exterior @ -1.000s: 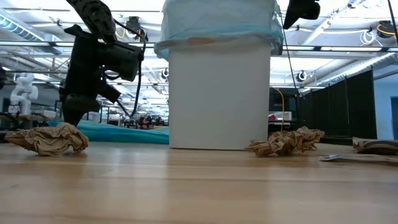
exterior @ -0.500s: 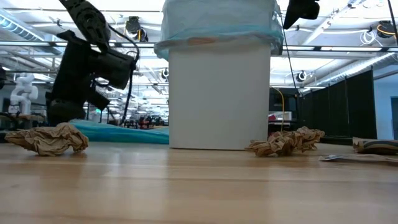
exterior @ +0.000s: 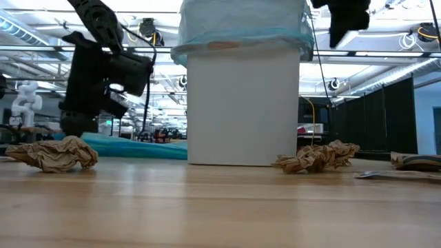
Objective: Place trash/remove bag and relplace
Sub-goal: Put the brown napkin into the trash bin
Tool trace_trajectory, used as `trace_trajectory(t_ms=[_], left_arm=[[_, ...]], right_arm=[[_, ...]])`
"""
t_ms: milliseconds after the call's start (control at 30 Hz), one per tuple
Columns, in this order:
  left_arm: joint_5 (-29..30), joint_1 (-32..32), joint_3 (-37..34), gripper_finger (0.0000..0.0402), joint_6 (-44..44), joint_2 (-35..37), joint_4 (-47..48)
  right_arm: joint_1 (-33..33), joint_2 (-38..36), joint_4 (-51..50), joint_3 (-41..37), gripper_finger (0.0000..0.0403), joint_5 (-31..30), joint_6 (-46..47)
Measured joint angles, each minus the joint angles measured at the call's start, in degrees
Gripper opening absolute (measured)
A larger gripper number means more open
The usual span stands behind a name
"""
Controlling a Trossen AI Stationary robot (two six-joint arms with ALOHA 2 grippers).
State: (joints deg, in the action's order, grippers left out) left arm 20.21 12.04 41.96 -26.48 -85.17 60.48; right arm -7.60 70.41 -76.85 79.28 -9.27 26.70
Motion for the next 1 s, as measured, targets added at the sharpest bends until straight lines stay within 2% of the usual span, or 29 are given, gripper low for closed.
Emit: trace_trajectory(t_ms=[67,200,367,500,667,800,1000], left_arm=[[2.42,-0.56,1.34,0.0008,0.35,0.80,-0.05],[6.18,-1.57,4.29,0.0005,1.07,4.61,-1.97],[7.52,-2.44,5.96,0.0002,1.64,14.20,-8.23],[6.33,-2.43,5.98,0.0001,3.54,23.58,-15.00],[0.17,-2.43,5.99,0.0001,7.95,33.58,-23.83],[-5.66,-2.43,6.00,0.0001,10.68,38.34,-28.80],[-6.48,-2.43,6.00,0.0000,10.80,40.13,-27.95]], right_arm=[[1.58,-0.01,1.32,-3.02,0.0000,-0.09,1.88],[4.89,-0.95,7.67,-10.72,0.0000,-0.23,5.88],[7.66,-5.25,18.41,-22.29,0.0000,0.07,12.53],[8.51,-8.48,25.62,-29.83,0.0000,1.63,16.58],[8.45,-8.54,32.13,-36.14,0.0008,2.83,19.18],[8.40,-7.47,35.27,-38.64,0.0048,3.18,18.33],[8.17,-5.25,36.72,-40.14,0.0141,0.13,17.43]])
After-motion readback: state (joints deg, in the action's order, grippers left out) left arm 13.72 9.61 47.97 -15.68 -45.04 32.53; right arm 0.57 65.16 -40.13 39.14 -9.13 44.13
